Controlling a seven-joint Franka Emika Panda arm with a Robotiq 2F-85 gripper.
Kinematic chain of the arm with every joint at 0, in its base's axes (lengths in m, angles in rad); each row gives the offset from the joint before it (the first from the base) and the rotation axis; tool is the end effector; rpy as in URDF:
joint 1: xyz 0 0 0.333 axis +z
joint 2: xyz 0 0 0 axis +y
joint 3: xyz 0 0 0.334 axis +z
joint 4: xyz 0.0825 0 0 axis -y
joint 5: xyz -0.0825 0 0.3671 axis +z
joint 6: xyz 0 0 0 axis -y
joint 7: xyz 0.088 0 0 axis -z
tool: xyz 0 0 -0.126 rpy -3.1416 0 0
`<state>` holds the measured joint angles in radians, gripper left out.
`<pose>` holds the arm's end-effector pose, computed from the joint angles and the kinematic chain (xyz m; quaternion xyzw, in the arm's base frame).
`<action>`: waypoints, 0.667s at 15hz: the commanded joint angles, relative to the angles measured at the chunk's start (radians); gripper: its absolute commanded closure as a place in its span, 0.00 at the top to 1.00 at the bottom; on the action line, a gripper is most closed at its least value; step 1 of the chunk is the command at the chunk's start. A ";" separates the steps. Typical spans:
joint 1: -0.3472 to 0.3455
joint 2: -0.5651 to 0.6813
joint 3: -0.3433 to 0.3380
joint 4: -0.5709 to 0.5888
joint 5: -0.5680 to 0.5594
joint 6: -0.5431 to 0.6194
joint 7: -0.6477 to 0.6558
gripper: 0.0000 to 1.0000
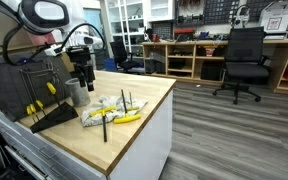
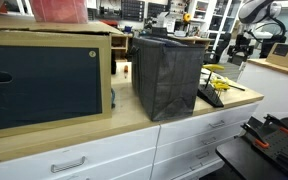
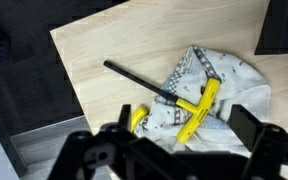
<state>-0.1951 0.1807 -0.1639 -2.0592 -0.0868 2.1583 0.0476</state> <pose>0.5213 -0.1986 0.3526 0.9824 -0.1758 -0.0471 0.0430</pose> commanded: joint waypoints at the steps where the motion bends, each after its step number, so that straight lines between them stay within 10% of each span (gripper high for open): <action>1: 0.006 0.001 -0.008 0.001 0.002 -0.003 -0.002 1.00; 10: 0.012 0.124 0.000 0.054 -0.105 0.005 -0.158 1.00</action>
<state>-0.1891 0.2501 -0.1659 -2.0496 -0.1504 2.1616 -0.0442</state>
